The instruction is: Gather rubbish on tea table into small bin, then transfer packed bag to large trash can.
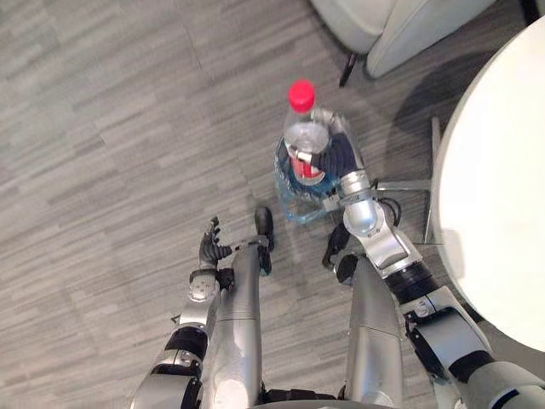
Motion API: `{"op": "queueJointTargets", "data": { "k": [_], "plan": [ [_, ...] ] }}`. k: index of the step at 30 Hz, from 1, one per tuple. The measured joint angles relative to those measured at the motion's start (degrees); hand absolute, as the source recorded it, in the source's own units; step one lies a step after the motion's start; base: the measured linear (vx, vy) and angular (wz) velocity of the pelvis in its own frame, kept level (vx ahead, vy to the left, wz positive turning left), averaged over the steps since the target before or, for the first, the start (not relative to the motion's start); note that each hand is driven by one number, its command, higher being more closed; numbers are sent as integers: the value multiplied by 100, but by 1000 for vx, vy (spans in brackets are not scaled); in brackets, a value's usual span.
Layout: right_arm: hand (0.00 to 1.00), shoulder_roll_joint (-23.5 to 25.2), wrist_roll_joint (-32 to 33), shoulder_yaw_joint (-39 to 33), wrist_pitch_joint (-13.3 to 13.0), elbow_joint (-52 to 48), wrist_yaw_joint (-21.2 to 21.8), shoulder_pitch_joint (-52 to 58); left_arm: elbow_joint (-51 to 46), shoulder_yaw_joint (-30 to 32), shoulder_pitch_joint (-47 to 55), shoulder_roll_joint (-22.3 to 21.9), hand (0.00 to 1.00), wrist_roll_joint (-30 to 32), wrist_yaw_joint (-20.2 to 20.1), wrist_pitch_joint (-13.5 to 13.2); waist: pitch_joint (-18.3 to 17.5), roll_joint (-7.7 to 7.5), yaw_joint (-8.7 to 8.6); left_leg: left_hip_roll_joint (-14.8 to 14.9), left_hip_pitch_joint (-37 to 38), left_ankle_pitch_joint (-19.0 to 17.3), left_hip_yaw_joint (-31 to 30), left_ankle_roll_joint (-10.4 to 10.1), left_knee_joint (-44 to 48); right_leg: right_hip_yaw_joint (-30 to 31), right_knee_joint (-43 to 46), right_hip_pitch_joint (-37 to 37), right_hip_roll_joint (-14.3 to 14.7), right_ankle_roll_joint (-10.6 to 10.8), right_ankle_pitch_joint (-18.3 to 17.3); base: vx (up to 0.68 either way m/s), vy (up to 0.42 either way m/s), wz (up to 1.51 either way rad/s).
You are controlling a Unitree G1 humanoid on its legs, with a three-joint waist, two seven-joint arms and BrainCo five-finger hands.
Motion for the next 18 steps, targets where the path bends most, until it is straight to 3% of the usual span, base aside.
{"op": "queueJointTargets", "data": {
  "k": [5,18],
  "plan": [
    [100,-99,19,-107,70,257,-190,-488,-555,35,-157,132,0,-129,81,-47,72,5,29,191,-951,-20,124,27,505,65,581,-1011,-60,-23,-128,-49,-42,0],
    [100,-360,281,-367,196,1369,-200,-996,-969,-67,-200,271,0,-246,93,-147,75,6,122,325,-1421,38,277,8,506,109,698,-1584,-60,-39,-131,-38,7,0]
  ]
}}
